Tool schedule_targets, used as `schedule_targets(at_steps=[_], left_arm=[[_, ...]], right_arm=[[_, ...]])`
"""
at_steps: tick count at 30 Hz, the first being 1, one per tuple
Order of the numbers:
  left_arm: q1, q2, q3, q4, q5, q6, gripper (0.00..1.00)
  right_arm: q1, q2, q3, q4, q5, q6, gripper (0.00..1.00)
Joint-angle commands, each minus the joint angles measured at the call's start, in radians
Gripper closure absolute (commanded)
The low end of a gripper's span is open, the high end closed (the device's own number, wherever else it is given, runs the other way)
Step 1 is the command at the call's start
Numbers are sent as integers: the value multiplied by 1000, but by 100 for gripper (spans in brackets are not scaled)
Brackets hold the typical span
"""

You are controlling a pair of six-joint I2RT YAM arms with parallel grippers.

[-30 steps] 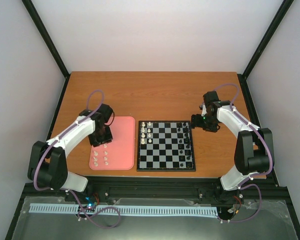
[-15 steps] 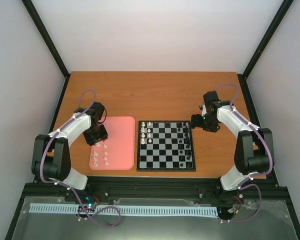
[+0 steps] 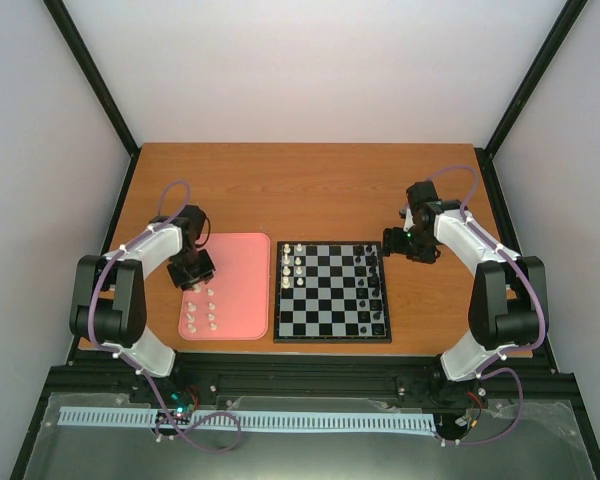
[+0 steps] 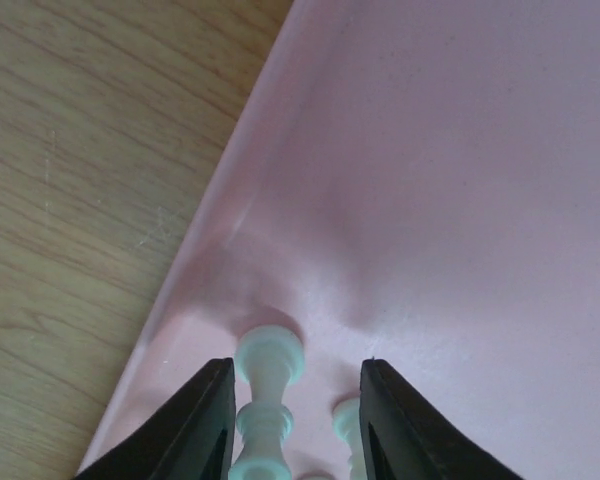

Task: Set up the chess pieces on the board
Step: Pick up the chess piece from the storage box, then place the chess piece on the chessboard.

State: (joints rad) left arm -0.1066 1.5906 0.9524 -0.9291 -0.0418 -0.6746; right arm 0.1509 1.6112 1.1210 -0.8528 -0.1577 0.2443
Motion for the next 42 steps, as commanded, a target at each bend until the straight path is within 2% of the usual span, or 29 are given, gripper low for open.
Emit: schedule_targets(at_steps=[1,5,9,10,16,21,25,28,32,42], left_arm=[[8,15,1,30,6,21,67],[8,21,8,29,-11,32,78],[8,20,19,27,-16,47,98],[8,14,28,20,-14,51,99],[-21,-60,189,-113,-40,116,99],[-199,-72,397,-270,-41,163,99],[-359,-58,492,-345,19,106,99],[-472,-51,498,-304,92,90,98],[-599,-46,463,-223,83,185,98],[-685,-64,339,-141,108,373,97]], right_arm=[[-2,3,5,-12,17,4,0],[-2,1,1,-12,17,2,0],[-2,2,10,-12,16,3,0],[-2,3,12,-12,16,4,0],[-2,8,12,-5,16,4,0],[-2,20,18,-2,18,3,0],[-2,24,19,1,18,2,0],[-2,23,13,4,17,1,0],[-2,21,-1,11,11,2,0],[-2,7,-20,21,14,3,0]])
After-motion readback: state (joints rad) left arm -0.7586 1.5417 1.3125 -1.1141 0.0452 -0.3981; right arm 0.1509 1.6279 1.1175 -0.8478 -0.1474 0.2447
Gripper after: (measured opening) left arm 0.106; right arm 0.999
